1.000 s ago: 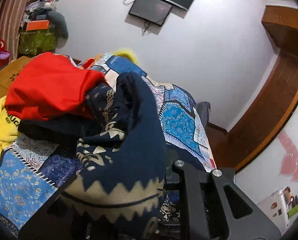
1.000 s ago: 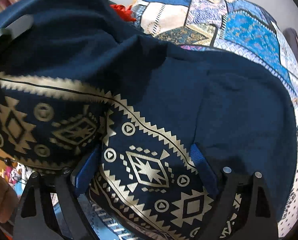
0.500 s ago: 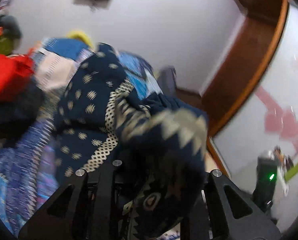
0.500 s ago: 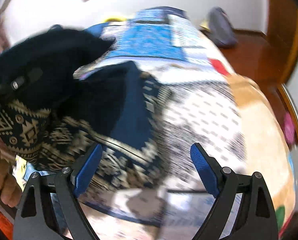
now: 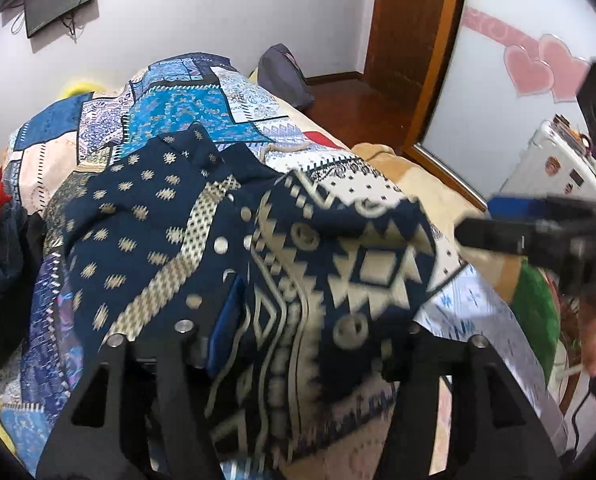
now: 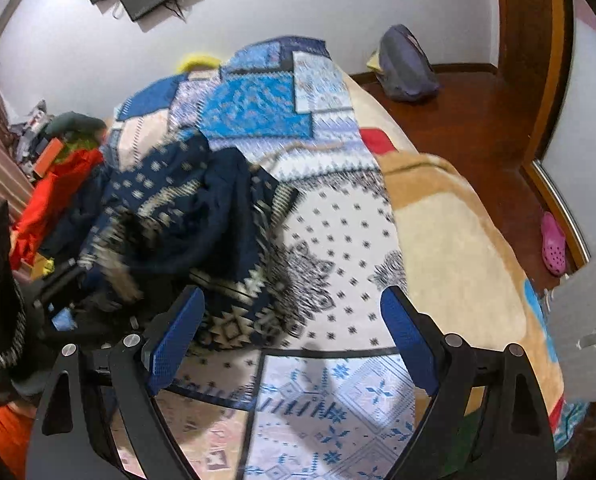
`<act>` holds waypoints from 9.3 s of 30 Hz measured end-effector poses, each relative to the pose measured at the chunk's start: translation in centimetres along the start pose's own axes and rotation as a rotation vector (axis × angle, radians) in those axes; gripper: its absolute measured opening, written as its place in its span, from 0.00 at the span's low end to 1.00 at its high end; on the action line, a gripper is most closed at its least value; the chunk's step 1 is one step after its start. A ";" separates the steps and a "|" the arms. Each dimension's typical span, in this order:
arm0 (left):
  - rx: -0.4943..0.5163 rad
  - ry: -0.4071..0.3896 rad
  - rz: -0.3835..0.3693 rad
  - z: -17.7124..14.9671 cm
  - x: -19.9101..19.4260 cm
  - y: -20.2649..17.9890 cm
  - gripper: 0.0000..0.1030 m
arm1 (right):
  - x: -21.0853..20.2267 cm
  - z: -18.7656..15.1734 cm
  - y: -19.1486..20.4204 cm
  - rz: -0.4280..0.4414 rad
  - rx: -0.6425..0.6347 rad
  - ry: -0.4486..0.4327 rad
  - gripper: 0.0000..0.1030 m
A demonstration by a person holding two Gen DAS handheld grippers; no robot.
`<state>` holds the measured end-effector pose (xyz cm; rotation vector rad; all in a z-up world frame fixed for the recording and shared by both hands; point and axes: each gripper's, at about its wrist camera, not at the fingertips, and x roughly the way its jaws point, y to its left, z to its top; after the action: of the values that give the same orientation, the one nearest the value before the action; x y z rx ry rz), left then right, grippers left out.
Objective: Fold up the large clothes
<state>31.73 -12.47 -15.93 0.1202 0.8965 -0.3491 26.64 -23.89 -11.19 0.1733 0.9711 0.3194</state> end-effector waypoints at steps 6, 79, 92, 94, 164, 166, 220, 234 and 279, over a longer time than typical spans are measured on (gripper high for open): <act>0.028 -0.062 0.002 -2.8 -4.2 0.1 0.62 | -1.1 1.3 3.0 0.081 -0.057 -0.052 0.85; -0.588 0.040 -0.201 -4.5 -2.0 19.4 0.85 | 9.1 2.1 8.3 0.188 -0.104 0.094 0.74; -0.734 0.126 -0.461 -3.7 5.0 20.8 0.93 | 14.8 2.5 2.9 0.293 0.011 0.220 0.99; -0.742 0.132 -0.468 -3.6 5.7 20.6 0.94 | 16.2 2.4 3.0 0.266 0.001 0.253 1.00; -0.425 -0.138 0.378 -0.5 -17.3 44.8 0.88 | 18.1 14.8 40.2 0.278 -0.376 0.075 0.31; -0.410 -0.141 0.371 -0.7 -18.4 43.5 0.88 | 15.9 14.2 40.5 0.283 -0.416 0.038 0.32; -0.325 -0.804 0.605 -11.3 -42.1 13.7 0.96 | -10.0 -3.1 35.6 0.322 -0.466 -0.641 0.93; -0.330 -0.783 0.600 -11.4 -41.1 13.9 0.96 | -10.2 -3.6 35.6 0.313 -0.473 -0.610 0.93; -0.299 -0.753 0.546 -11.1 -40.1 13.3 0.99 | -11.0 -3.7 35.2 0.284 -0.457 -0.636 0.93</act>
<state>5.09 12.65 7.95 -0.0480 0.1392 0.2505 11.19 5.39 5.36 -0.0119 0.2267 0.6885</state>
